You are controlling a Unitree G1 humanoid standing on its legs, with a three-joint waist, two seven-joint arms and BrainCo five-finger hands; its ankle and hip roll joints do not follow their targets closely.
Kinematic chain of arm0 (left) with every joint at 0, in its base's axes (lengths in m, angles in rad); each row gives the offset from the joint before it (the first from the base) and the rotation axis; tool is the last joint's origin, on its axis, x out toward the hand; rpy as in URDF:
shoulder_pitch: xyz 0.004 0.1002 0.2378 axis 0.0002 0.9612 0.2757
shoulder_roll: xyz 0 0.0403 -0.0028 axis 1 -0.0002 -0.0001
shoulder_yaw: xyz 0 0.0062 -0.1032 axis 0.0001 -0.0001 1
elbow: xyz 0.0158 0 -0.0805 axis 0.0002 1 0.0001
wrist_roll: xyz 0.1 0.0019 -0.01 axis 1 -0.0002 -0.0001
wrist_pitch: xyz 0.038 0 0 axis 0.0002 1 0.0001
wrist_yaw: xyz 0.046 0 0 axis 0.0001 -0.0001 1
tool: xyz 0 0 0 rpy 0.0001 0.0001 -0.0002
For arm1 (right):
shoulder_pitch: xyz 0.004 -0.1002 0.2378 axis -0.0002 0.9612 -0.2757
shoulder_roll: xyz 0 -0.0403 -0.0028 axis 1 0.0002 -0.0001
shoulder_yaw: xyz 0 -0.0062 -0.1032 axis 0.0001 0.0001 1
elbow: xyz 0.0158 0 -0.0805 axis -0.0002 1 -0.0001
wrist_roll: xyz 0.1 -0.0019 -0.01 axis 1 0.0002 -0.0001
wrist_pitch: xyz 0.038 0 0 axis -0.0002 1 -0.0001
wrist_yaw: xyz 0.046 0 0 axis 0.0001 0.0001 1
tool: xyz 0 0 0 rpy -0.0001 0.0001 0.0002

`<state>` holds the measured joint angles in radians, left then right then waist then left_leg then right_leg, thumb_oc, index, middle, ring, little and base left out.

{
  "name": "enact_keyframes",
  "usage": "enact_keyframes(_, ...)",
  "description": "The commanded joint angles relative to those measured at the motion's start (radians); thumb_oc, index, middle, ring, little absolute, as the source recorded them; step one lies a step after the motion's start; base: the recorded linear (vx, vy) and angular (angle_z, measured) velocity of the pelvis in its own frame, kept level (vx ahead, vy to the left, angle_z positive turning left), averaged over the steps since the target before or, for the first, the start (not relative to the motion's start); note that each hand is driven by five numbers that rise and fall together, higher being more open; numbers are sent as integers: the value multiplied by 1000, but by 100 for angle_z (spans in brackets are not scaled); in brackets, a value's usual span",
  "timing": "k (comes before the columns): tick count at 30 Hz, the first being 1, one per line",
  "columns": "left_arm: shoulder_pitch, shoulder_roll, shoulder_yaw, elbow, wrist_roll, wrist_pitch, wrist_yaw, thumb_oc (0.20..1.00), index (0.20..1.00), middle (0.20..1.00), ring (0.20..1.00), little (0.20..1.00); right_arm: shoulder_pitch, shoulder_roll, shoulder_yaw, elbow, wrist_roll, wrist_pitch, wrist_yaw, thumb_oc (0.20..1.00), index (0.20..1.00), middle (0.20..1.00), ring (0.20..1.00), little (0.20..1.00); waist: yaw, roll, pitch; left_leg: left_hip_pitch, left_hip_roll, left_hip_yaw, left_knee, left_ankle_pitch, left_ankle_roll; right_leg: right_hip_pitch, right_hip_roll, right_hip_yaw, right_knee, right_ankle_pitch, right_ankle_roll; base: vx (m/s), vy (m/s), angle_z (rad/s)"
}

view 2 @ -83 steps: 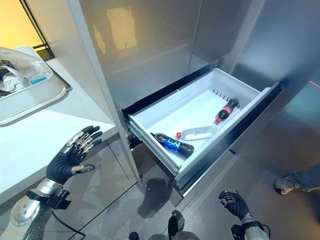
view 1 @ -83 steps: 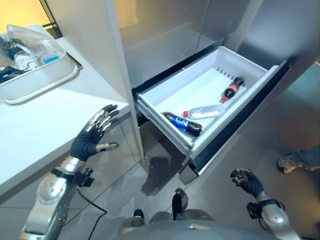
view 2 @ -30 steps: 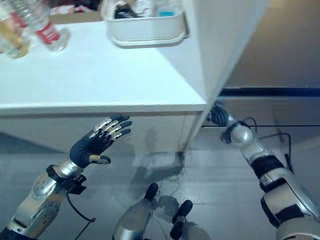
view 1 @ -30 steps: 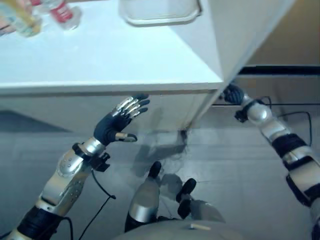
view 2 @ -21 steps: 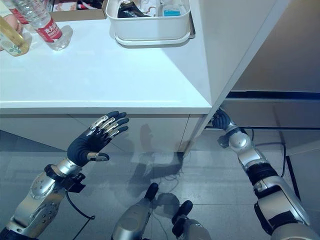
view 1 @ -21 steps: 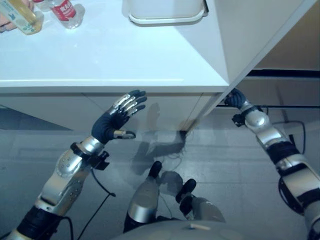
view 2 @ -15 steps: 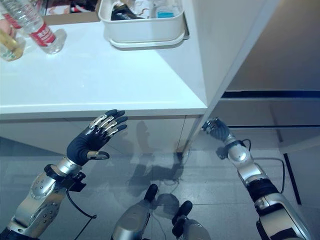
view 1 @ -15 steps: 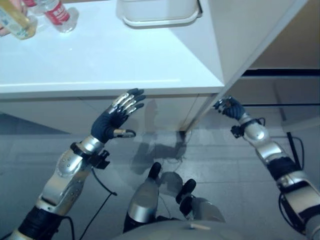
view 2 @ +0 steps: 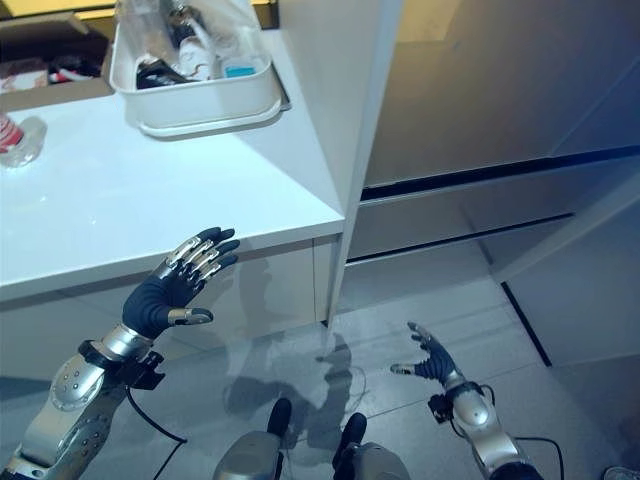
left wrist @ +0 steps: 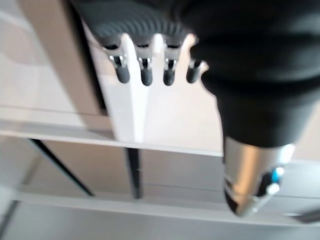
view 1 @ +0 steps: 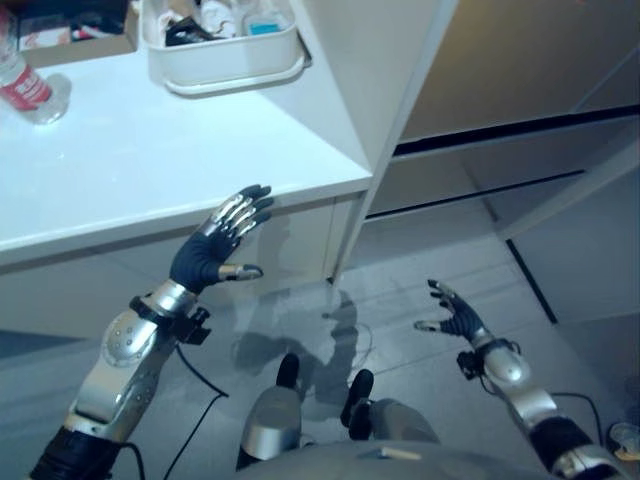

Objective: Take the drinks into the refrigerator

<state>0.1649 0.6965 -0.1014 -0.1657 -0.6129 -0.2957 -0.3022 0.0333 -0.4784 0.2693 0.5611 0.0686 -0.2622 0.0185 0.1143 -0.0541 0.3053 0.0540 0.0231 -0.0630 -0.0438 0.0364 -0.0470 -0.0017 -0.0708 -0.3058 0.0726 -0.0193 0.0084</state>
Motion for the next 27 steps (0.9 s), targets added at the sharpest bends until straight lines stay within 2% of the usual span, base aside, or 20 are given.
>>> enact_keyframes(1, 26, -51, -32, 167, 117, -72, 30, 1000, 1000, 1000, 1000, 1000, -20, -7, -10, 48, 10, -50, 6, 1000, 1000, 1000, 1000, 1000, -7, -5, -48, 36, 2, 47, -27, -56, 19, -6, -60, 56, 40, 34, 103, 30, 32, -15)
enact_keyframes(2, 24, -52, -34, 171, 119, -75, 30, 1000, 1000, 1000, 1000, 1000, -20, -7, -10, 49, 10, -51, 6, 1000, 1000, 1000, 1000, 1000, -6, -5, -48, 36, 2, 48, -27, -57, 19, -6, -59, 57, 39, 35, 103, 11, 34, -14)
enact_keyframes(6, 23, -66, -79, 370, 261, -101, 50, 1000, 1000, 1000, 1000, 1000, 11, -2, 5, 125, -2, -46, 23, 1000, 1000, 1000, 1000, 1000, -21, -2, -70, 53, 1, 83, -32, -61, 21, 9, -43, 97, -1, 48, 108, 14, 28, -33)
enact_keyframes(10, 4, -124, -109, 600, 367, -109, 94, 1000, 1000, 1000, 1000, 1000, 26, 4, 24, 185, -16, -46, 36, 1000, 1000, 1000, 1000, 1000, -32, 0, -90, 63, -1, 115, -38, -62, 21, 18, -31, 133, -31, 61, 113, 9, 21, -30)
enact_keyframes(14, -23, -208, -112, 861, 484, -80, 152, 1000, 1000, 1000, 1000, 1000, 35, 24, 21, 244, -22, -42, 26, 1000, 1000, 1000, 1000, 1000, -43, 0, -107, 67, -4, 119, -43, -60, 20, 31, -27, 140, -49, 67, 111, -4, 1, -18)
enact_keyframes(18, -75, -318, -54, 1172, 590, -30, 224, 1000, 1000, 1000, 1000, 1000, 21, 59, 16, 331, -32, -27, 5, 1000, 1000, 1000, 1000, 1000, -55, -4, -124, 66, -7, 124, -43, -61, 20, 43, -25, 148, -68, 74, 110, -3, -4, -5)
enact_keyframes(22, -97, -380, 44, 1363, 543, 23, 229, 1000, 1000, 1000, 1000, 1000, 10, 108, 10, 442, -3, 5, 25, 1000, 1000, 1000, 1000, 1000, -57, -9, -144, 75, -7, 138, -43, -66, 18, 57, -21, 161, -87, 79, 108, 18, -4, -8)
enact_keyframes(27, -106, -409, 82, 1395, 474, 51, 231, 1000, 1000, 1000, 1000, 1000, 16, 147, 14, 520, 23, 28, 47, 1000, 1000, 1000, 1000, 1000, -58, -9, -165, 83, -5, 137, -43, -68, 17, 71, -18, 165, -97, 79, 106, 12, -3, -4)
